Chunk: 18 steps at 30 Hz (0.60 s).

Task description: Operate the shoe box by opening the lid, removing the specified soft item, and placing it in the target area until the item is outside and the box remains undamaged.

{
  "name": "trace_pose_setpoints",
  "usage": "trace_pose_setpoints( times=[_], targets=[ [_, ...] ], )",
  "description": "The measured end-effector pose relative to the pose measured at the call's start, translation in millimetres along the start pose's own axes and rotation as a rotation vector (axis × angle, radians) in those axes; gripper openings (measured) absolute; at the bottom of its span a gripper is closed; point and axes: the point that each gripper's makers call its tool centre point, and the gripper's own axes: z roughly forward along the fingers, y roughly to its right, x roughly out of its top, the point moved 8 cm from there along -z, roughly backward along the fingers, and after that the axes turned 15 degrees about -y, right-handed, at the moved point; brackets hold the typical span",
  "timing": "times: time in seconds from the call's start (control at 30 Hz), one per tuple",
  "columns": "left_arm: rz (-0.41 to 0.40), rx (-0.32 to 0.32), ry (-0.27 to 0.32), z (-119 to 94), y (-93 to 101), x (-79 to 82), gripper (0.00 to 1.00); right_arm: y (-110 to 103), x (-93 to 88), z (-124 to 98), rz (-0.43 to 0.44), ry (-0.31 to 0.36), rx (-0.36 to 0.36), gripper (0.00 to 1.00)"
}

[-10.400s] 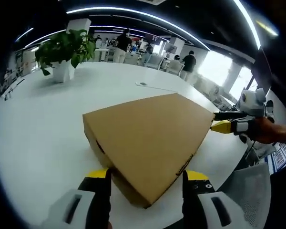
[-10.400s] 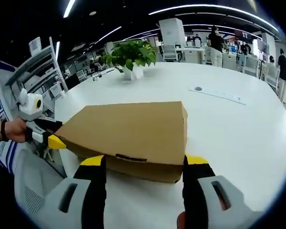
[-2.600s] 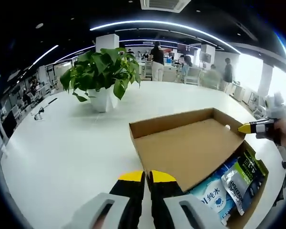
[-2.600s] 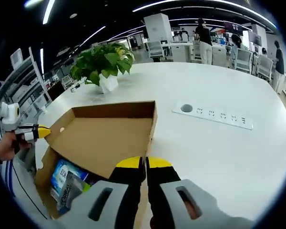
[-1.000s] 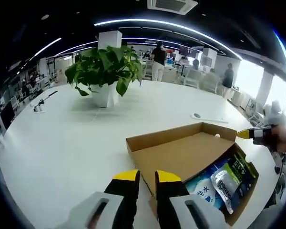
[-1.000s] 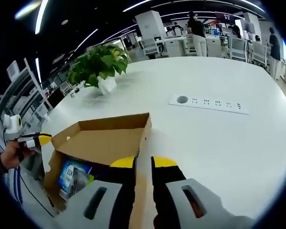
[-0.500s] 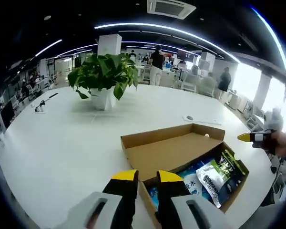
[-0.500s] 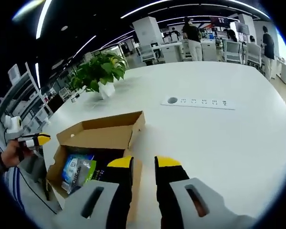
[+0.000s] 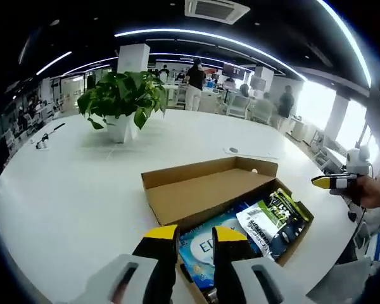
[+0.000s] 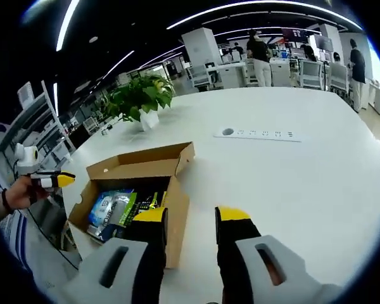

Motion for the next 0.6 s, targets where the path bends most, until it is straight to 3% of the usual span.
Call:
trace_pose_setpoints(
  times=[0.27,0.6],
  targets=[
    [0.012,-0.062,-0.034,4,20.3,-11.7,0.27,-1,-32.3,-19,0.028,0.013,0.02,0.41],
    [0.015,-0.136,-0.074,16,44.6,-22.5,0.28,2,-64.7,-39,0.098,0.047,-0.011,0.43]
  ],
)
